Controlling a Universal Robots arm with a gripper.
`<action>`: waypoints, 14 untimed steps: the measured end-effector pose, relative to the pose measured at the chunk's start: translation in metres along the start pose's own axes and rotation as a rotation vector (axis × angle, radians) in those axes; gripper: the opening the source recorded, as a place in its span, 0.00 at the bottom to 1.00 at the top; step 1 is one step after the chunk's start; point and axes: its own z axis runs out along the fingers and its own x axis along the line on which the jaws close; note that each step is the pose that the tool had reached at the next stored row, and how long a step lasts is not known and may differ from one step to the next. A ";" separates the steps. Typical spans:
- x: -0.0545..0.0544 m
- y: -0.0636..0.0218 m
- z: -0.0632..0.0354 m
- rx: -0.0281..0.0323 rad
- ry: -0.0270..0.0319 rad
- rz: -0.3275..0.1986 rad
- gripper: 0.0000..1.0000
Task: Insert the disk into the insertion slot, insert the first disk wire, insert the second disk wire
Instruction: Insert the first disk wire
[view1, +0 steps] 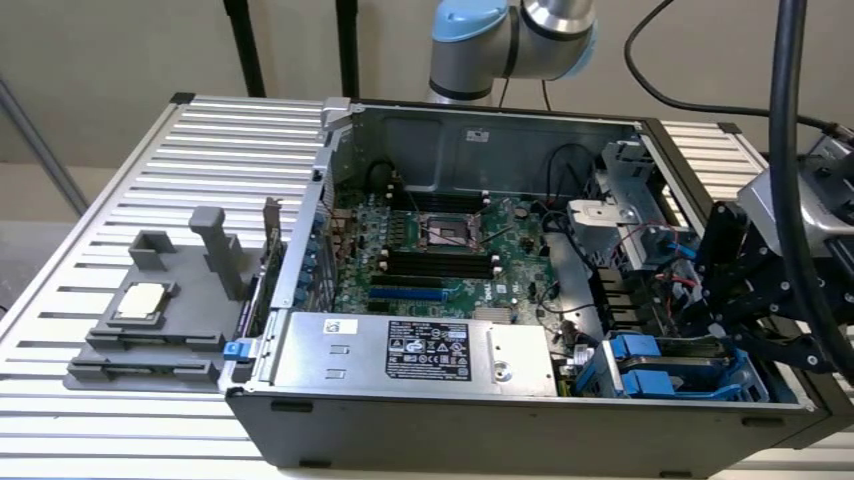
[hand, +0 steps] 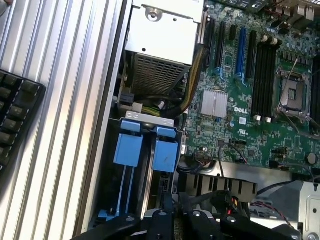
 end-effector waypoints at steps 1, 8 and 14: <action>0.000 -0.0001 0.0000 0.0010 0.0024 0.010 0.17; 0.000 0.0000 0.0000 0.0118 0.0181 0.086 0.17; 0.000 -0.0001 0.0006 0.0206 0.0337 0.151 0.17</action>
